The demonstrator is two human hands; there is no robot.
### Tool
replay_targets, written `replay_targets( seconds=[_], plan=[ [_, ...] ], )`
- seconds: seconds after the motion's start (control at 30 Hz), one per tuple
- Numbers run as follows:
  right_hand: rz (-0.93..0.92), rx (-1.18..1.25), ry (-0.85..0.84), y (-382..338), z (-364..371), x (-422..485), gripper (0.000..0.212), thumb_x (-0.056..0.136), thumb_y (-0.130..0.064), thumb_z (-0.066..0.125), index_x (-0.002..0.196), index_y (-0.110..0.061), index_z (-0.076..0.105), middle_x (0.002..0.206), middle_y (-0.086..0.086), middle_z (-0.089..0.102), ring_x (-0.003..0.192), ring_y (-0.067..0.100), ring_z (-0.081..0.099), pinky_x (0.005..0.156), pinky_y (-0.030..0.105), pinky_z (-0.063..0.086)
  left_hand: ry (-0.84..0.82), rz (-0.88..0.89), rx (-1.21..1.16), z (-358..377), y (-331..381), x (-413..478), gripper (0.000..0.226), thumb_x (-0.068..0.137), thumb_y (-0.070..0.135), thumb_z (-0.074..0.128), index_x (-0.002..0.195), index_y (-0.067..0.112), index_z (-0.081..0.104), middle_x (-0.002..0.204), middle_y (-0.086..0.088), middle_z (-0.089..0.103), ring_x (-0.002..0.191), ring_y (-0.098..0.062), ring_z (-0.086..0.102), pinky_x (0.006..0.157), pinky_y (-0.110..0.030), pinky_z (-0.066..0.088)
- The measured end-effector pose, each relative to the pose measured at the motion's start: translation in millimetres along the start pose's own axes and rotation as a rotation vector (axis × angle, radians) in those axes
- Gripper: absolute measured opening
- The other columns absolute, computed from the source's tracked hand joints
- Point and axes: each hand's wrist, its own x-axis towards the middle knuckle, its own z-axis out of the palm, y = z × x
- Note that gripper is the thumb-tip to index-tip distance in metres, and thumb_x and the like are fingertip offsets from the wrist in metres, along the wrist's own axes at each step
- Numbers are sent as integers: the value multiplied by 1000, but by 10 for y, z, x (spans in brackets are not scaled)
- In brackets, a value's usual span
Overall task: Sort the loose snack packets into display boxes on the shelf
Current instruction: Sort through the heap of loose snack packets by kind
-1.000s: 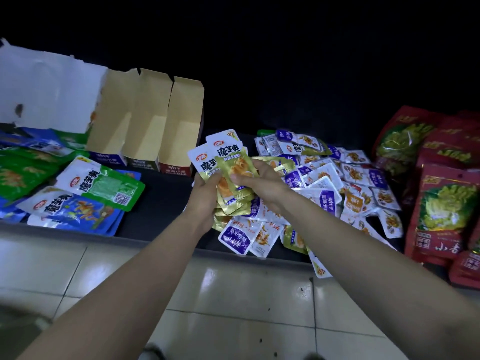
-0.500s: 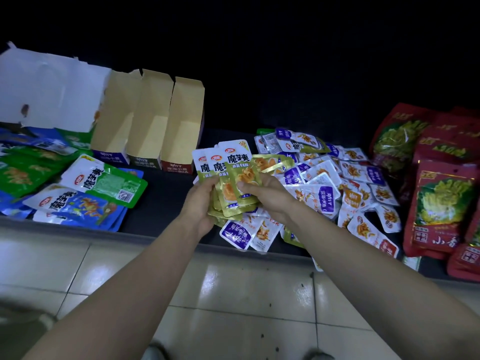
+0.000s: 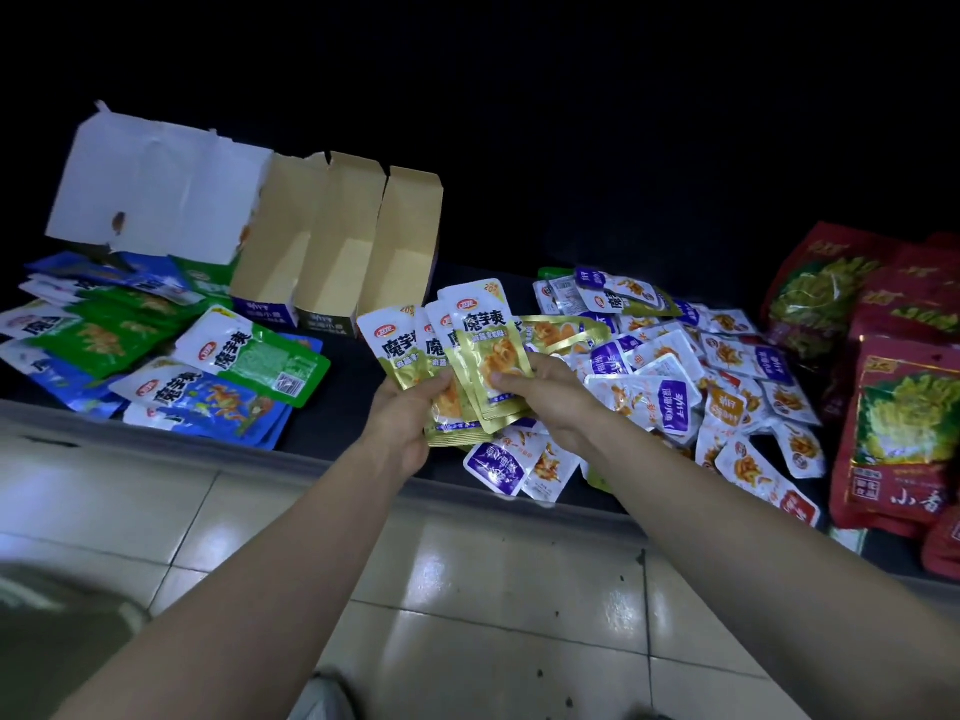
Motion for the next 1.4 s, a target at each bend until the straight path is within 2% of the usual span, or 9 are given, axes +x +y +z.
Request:
replay_targets(
  seconds=[0.1,0.17,0.23,0.43,0.63,0.73,0.83,1.1,1.4],
  plan=[
    [48,60,-50,-19,145,32,86,76,-41,81,147,-23,35,147,-1,45,132,24,46,69,23,54,30,18,-17,-97,55,-34,28,91,6,65,118,10,64,109,-11,73,93,-28,71,72,-41,58],
    [98,-18,-150,-37,264,76,114,52,-60,88,147,-33,31,155,3,35,131,26,46,79,37,55,43,51,-14,-183,115,-68,26,93,7,61,119,11,64,108,-11,73,92,-27,71,72,-40,58],
    [64,-98,-201,-101,418,91,90,62,-55,86,138,-38,42,149,4,43,126,22,52,98,44,50,65,112,-46,-266,196,-110,25,96,10,57,120,12,64,107,-8,74,92,-26,72,74,-40,58],
    [5,-196,-426,-493,1073,70,28,96,-8,56,118,-26,51,107,-4,67,95,13,65,76,23,53,191,272,-124,-594,490,-165,25,99,18,55,123,16,59,110,-4,72,93,-21,71,79,-38,59],
    [-36,-283,-404,-757,1763,372,26,92,-1,58,111,-19,55,104,3,66,91,17,64,81,32,54,477,368,66,-1209,804,-80,15,91,33,56,94,19,60,90,-3,68,87,-26,65,81,-43,56],
    [-132,-407,-397,-852,2096,574,28,90,0,58,111,-19,56,108,3,65,97,17,63,88,31,51,720,464,375,-1543,953,-81,20,96,28,53,108,12,54,77,2,58,77,-23,60,70,-30,47],
    [-211,-736,-336,-785,2363,729,52,90,-6,57,137,-14,37,121,9,59,111,26,58,97,38,48,908,517,764,-1912,1001,-41,35,90,16,54,122,1,54,101,-12,60,109,-36,52,94,-41,40],
    [-791,-1323,-46,-351,2633,767,65,86,-3,54,147,-13,33,156,12,24,139,29,24,108,39,22,624,481,1376,-2108,861,83,63,90,30,62,148,28,38,156,-13,23,142,-37,15,113,-50,17],
    [-668,-1269,-265,-481,2322,830,63,101,-46,41,155,-21,19,161,3,19,147,22,15,117,36,12,693,650,1412,-2035,889,68,63,84,22,64,144,19,45,147,-20,34,137,-41,23,110,-54,16]
  ],
)
